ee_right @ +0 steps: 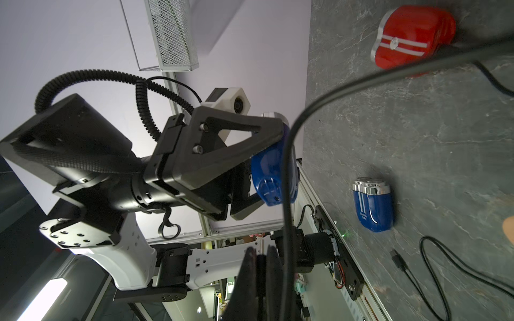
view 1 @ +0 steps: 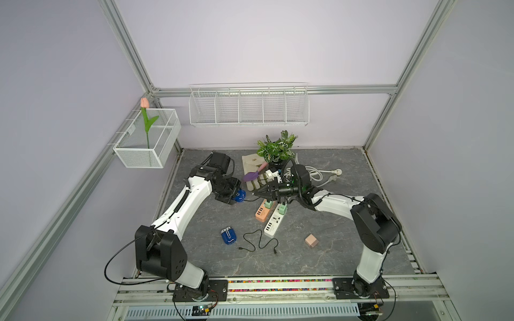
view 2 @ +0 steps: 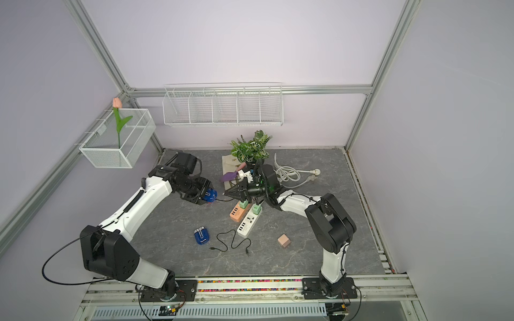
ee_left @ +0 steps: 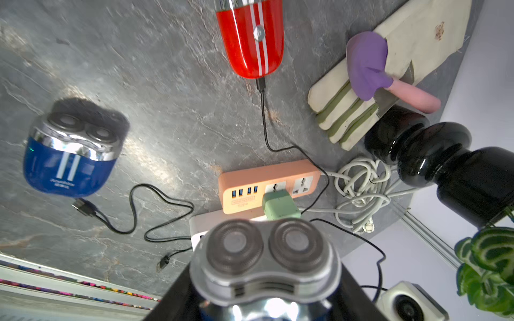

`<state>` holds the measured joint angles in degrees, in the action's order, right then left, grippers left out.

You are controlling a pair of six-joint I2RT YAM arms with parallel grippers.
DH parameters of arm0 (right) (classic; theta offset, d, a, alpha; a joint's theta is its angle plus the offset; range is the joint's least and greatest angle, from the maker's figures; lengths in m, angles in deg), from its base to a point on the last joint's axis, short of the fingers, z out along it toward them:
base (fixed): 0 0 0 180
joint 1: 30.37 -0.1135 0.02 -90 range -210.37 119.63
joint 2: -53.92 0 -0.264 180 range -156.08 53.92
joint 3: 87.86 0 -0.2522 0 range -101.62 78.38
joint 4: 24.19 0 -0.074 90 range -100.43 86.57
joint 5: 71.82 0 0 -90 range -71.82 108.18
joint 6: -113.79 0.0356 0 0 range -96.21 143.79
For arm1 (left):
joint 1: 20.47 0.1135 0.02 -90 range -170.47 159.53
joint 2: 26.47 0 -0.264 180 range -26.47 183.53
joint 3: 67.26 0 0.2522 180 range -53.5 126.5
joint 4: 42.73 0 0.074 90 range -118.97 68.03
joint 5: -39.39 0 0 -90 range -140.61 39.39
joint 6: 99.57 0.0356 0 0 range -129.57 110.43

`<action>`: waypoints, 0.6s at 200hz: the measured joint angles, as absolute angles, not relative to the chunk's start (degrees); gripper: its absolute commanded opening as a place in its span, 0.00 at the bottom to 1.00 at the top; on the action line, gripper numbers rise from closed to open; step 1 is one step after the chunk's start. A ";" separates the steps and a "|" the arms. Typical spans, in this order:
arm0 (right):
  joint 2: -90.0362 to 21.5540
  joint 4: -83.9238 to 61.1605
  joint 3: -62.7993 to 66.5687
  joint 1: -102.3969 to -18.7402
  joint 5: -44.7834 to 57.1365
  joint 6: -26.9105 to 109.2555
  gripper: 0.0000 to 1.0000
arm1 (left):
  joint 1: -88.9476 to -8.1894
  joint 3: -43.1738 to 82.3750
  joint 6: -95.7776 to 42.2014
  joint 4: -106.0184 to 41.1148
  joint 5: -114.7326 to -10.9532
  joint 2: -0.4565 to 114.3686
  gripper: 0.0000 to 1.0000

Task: Charge the electric shaver
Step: Pick up the electric shaver from the center of the board, then insert the charging cable into the electric shaver.

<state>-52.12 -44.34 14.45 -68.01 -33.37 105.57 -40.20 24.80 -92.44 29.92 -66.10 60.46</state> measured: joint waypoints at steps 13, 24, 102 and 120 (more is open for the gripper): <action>-52.20 -44.19 14.43 -68.30 -32.63 104.91 0.07 | -40.55 24.80 -93.20 29.84 -66.76 60.46 0.00; -52.51 -44.12 14.28 -68.65 -32.19 104.49 0.07 | -40.61 24.80 -93.58 29.77 -67.19 60.46 0.00; -54.96 -42.68 12.84 -70.27 -30.71 103.23 0.07 | -40.79 24.80 -94.52 29.64 -68.09 60.53 0.00; -54.96 -42.44 12.84 -70.46 -30.71 103.23 0.07 | -40.79 24.80 -94.69 29.64 -68.00 60.53 0.00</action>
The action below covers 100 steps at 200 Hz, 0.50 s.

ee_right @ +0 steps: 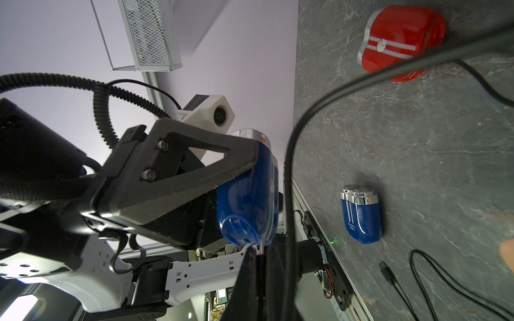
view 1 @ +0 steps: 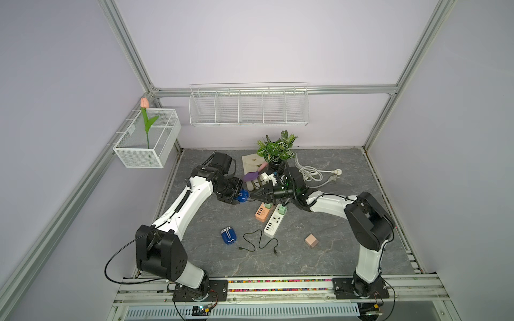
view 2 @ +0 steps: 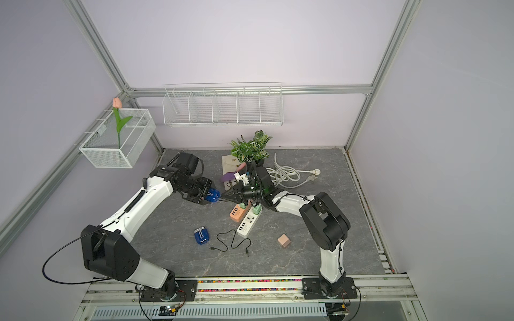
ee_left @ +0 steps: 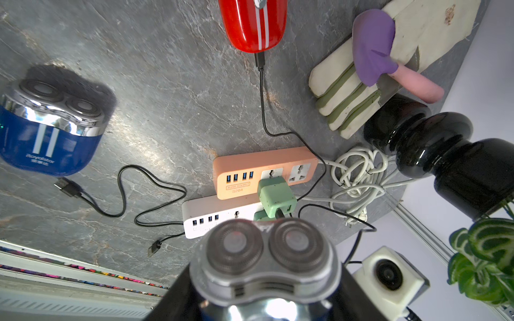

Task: Charge the electric shaver
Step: Insert the charging cable into the electric shaver.

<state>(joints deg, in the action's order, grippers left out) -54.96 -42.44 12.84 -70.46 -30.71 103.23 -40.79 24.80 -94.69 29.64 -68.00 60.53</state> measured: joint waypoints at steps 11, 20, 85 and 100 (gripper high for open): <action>-54.96 -42.40 12.84 -70.62 -30.69 103.23 0.07 | -40.79 24.80 -94.71 29.62 -67.98 60.53 0.00; -54.96 -42.33 12.84 -70.68 -30.71 103.21 0.07 | -40.79 24.80 -94.71 29.64 -67.94 60.53 0.00; -54.96 -40.76 12.79 -71.07 -30.58 102.09 0.07 | -41.07 24.84 -94.93 29.88 -67.45 60.92 0.00; -54.96 -39.82 12.79 -71.07 -30.49 101.68 0.07 | -41.35 25.56 -94.95 30.91 -67.04 61.82 0.00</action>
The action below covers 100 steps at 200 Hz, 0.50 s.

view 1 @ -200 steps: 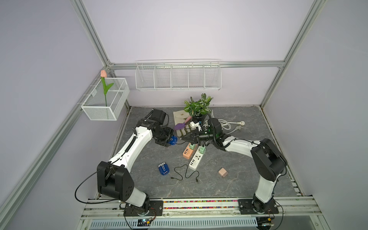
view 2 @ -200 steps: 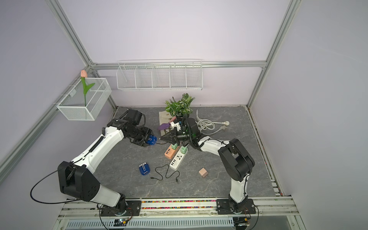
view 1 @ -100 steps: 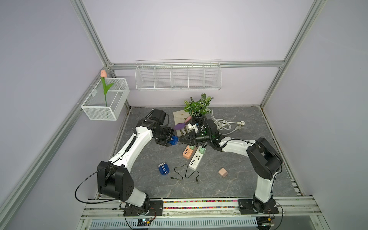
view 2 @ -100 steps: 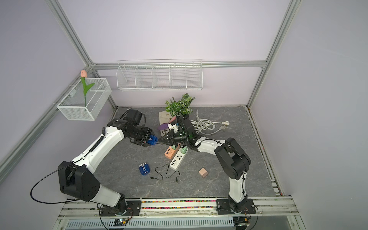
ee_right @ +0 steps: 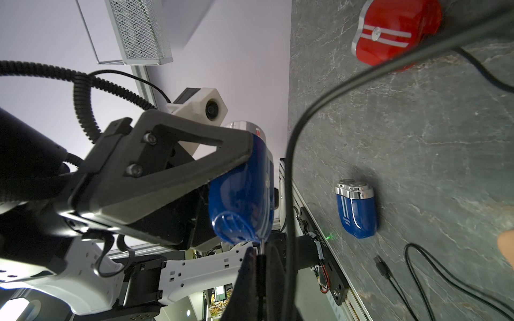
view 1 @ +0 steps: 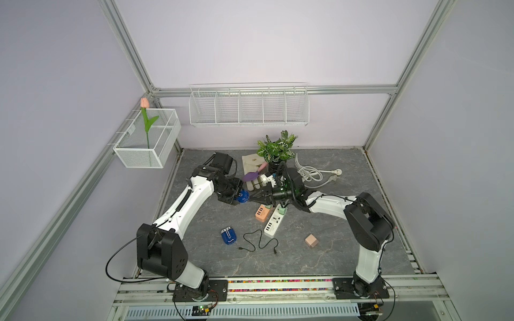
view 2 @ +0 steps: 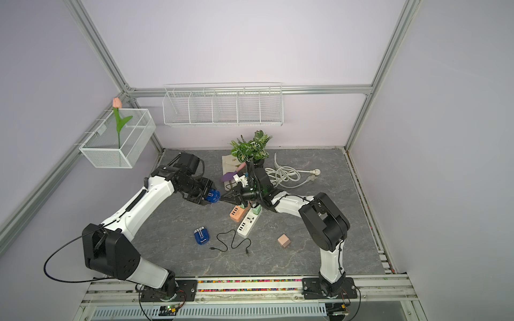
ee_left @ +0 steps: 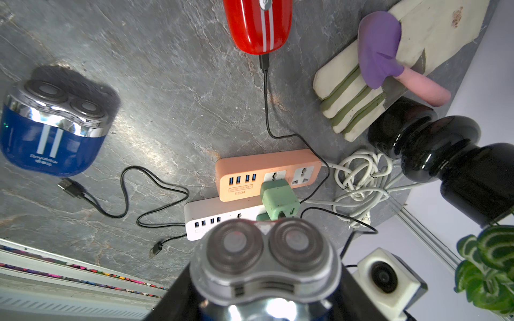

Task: Charge the electric shaver
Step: Insert the charging cable into the electric shaver.

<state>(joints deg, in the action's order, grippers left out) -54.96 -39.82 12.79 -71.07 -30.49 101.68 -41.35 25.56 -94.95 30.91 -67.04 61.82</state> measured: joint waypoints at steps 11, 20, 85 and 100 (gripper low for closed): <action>-54.94 -39.38 12.79 -71.07 -30.47 101.43 0.07 | -41.57 26.33 -94.95 31.78 -66.69 62.54 0.00; -54.91 -39.12 12.79 -71.07 -30.45 101.26 0.07 | -41.70 26.72 -95.08 32.24 -66.47 62.87 0.00; -53.93 -35.42 12.47 -71.34 -30.49 98.27 0.07 | -41.97 27.53 -97.53 34.36 -63.94 63.06 0.00; -53.54 -34.86 12.49 -71.36 -30.40 97.68 0.07 | -41.99 27.99 -97.92 34.84 -63.39 63.06 0.00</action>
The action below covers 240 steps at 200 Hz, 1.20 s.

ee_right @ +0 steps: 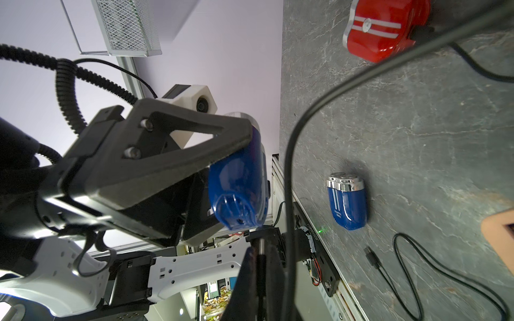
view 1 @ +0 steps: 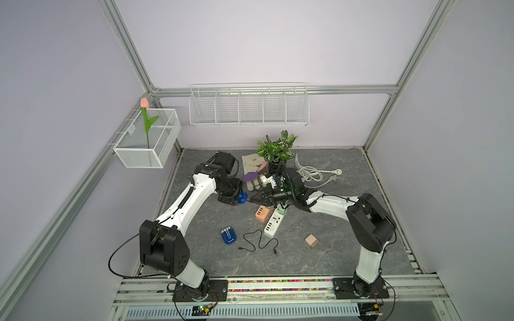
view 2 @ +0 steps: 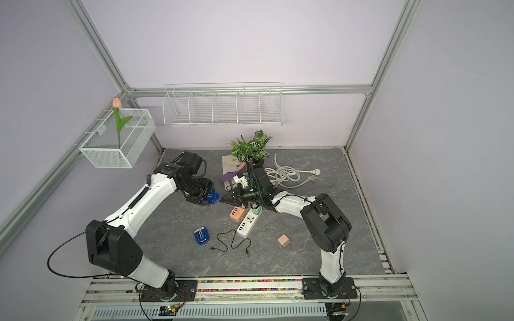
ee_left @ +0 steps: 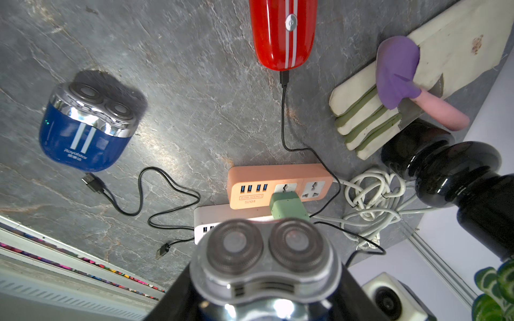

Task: Charge the electric shaver
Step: Insert the charging cable into the electric shaver.

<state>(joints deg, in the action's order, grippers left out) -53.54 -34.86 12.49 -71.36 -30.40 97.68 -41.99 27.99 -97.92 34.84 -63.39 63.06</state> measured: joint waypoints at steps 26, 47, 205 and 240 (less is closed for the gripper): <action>-53.10 -34.59 12.47 -71.36 -29.81 96.74 0.07 | -42.16 28.06 -98.78 35.58 -62.86 63.11 0.00; -53.10 -34.07 12.25 -71.38 -29.55 96.08 0.07 | -42.42 28.06 -99.39 36.04 -62.86 63.13 0.00; -53.12 -33.74 10.76 -72.52 -28.72 95.27 0.07 | -42.62 28.06 -100.09 36.07 -63.96 64.27 0.00; -53.12 -33.76 11.81 -72.47 -28.00 94.77 0.07 | -42.62 28.06 -100.07 36.11 -63.98 64.27 0.00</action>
